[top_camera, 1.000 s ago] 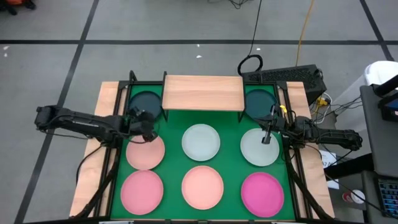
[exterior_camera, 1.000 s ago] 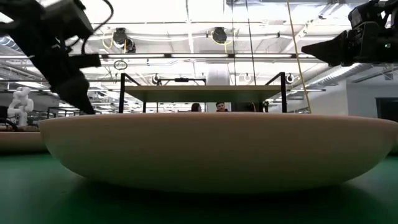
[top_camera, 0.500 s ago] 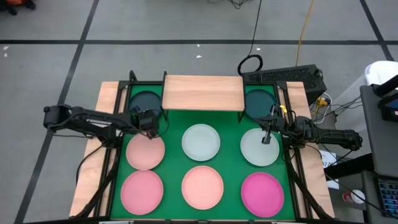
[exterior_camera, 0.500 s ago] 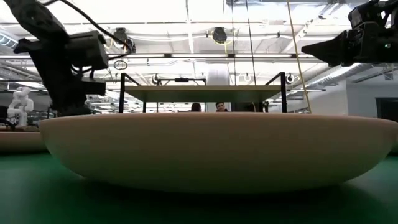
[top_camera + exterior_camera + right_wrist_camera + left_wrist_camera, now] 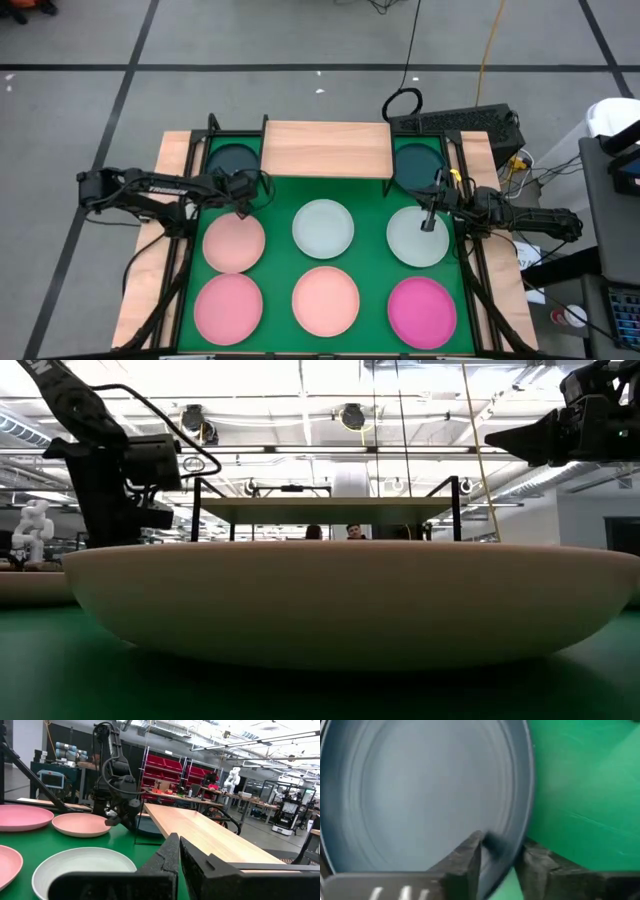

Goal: Place and stack plates onto a shelf
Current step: Put the left black plate on the shelf

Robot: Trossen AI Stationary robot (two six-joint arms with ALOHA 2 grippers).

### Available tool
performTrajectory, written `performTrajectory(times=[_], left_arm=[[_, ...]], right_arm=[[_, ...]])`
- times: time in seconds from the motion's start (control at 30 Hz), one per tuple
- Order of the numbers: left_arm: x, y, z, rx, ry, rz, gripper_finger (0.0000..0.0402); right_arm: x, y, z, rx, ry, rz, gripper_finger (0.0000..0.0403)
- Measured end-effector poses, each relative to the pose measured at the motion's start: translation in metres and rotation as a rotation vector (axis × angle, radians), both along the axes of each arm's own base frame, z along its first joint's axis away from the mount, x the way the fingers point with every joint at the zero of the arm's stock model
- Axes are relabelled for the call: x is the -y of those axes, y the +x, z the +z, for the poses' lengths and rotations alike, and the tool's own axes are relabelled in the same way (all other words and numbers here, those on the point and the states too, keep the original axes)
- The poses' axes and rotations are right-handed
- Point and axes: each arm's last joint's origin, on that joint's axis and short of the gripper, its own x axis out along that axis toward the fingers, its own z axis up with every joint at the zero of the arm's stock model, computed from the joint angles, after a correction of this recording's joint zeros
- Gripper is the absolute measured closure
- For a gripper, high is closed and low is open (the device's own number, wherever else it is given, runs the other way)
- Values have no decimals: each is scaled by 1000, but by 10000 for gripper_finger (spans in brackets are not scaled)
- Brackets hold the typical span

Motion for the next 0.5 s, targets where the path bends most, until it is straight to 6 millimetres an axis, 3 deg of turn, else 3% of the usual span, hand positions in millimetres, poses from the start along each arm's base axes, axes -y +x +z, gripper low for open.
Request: performTrajectory(times=[0.17, 0.3, 0.5], left_arm=[[-2, -1, 3, 24, 28, 44, 382], [-2, 1, 15, 58, 33, 86, 386], [-5, 1, 59, 7, 93, 194, 390]], right_arm=[[0, 0, 0, 0, 0, 0, 403], [0, 0, 0, 0, 0, 0, 403], [0, 0, 0, 0, 0, 0, 403]])
